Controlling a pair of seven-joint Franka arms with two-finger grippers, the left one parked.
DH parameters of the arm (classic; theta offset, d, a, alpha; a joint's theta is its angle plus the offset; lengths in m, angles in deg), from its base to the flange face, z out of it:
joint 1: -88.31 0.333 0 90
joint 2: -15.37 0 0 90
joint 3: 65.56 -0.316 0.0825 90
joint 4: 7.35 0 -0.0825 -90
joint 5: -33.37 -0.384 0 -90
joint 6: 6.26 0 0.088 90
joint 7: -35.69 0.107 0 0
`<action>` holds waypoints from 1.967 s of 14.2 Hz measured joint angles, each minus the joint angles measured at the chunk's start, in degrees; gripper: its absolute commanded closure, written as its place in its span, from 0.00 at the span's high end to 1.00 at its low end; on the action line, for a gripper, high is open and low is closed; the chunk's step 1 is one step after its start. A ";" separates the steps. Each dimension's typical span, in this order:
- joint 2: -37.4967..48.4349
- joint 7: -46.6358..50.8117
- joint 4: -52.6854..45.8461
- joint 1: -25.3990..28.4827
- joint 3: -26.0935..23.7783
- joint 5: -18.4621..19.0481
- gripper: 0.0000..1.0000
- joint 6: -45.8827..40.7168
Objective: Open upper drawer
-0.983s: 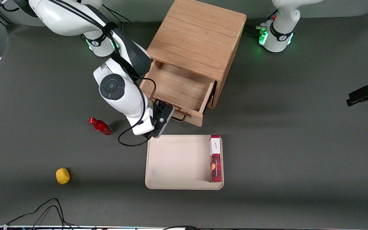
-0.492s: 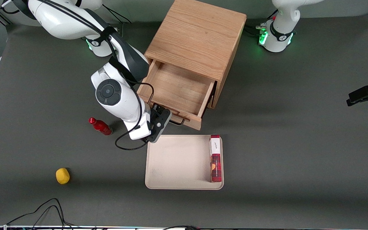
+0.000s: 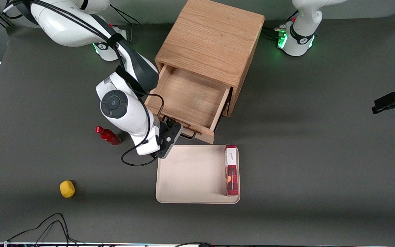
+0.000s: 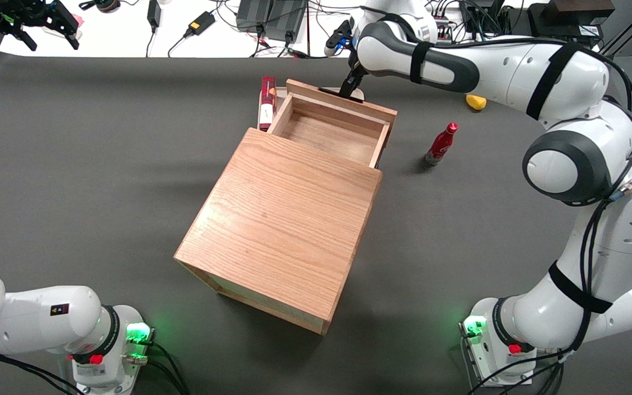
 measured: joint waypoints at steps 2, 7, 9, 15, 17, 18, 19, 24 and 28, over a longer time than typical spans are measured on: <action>-0.32 -0.03 -0.53 -0.04 0.65 0.04 1.00 0.00; -0.81 -0.09 -1.95 -0.04 0.96 0.14 1.00 -0.10; -0.90 -0.09 -2.45 -0.03 1.12 0.16 1.00 -0.66; -0.49 -0.09 -4.83 -0.11 1.87 0.16 1.00 -3.95; 0.70 0.18 -5.60 -0.38 1.87 0.16 1.00 -7.11; 1.56 0.56 -5.73 -0.64 1.87 0.16 1.00 -8.85; 2.55 1.29 -5.81 -0.91 1.87 0.16 1.00 -10.68; 7.53 4.56 -5.93 -3.13 1.85 0.16 1.00 -20.25; 12.15 5.61 -5.20 -6.43 1.64 0.01 1.00 -27.74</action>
